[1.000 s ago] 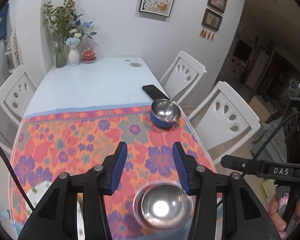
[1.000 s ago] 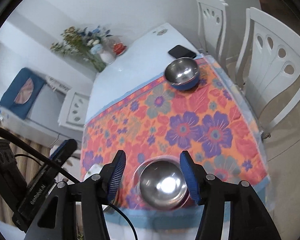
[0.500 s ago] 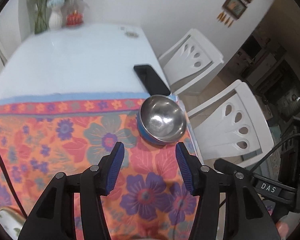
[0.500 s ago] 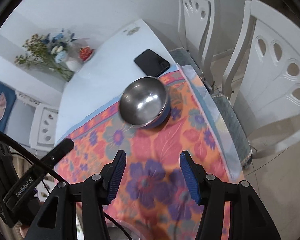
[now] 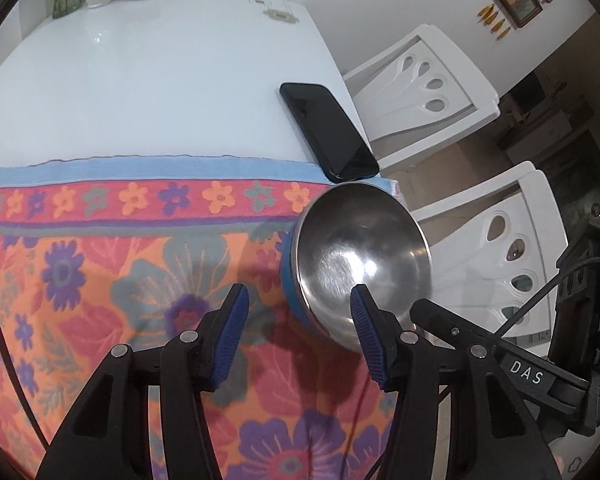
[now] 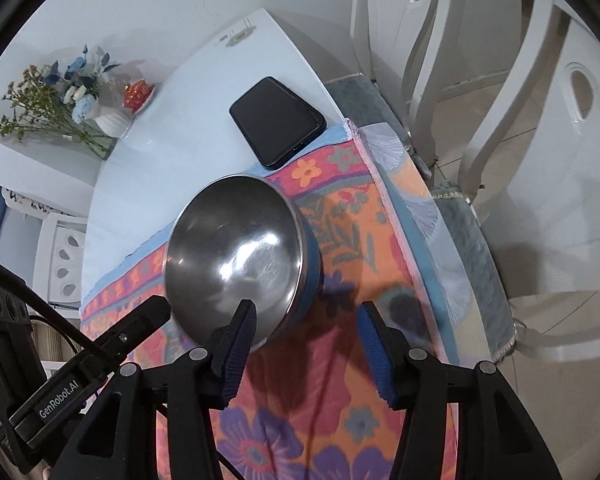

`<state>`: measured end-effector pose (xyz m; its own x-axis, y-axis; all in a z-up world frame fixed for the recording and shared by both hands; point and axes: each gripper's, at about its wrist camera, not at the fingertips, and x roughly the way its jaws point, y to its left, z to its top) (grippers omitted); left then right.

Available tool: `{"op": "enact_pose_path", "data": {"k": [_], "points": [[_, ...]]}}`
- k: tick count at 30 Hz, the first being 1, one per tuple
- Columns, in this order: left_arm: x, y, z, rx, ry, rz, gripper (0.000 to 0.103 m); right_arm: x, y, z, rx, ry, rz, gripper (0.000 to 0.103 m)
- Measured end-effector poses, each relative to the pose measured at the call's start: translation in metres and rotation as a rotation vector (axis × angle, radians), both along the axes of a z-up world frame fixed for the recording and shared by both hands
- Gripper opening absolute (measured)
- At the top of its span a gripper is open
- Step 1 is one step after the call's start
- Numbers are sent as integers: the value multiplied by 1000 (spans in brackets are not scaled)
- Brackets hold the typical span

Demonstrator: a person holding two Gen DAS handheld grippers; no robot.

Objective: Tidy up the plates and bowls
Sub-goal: 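Grasp the blue steel bowl rim with both grippers side by side, then lift and carry the blue bowl with both grippers over the red bowl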

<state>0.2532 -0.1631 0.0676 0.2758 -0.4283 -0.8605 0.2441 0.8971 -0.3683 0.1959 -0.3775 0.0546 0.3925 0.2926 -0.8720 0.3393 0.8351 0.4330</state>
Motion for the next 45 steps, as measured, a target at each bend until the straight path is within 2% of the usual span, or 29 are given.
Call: {"op": "enact_pose_path", "data": {"k": [6,10,12,15,18,24,29,34,40,45], "points": [[15,-12,-21,9,32,-10,48,16,-5,-19,6,18,14,46],[19,-17,-31,5,49,-27,42,22,-3,-31,18,32,26,40],[21,-19,-35,-1,54,-39,26,24,-2,-35,25,35,33,34],[21,-23,-37,9,45,-46,20,26,5,-37,16,31,58,21],[19,-23,-35,18,27,-51,19,27,11,-36,-21,37,74,20],[10,-19,-22,11,-2,-66,19,21,16,-27,-28,33,86,20],[-4,-14,0,-9,-32,-69,19,7,23,-4,-53,13,92,20],[-29,-4,35,-30,-95,-76,19,-14,31,30,-55,-12,98,20],[-76,16,89,-41,-211,-74,19,-54,57,86,-95,-79,127,20],[-111,42,116,-74,-246,-50,19,-88,81,119,-102,-114,143,20]]}}
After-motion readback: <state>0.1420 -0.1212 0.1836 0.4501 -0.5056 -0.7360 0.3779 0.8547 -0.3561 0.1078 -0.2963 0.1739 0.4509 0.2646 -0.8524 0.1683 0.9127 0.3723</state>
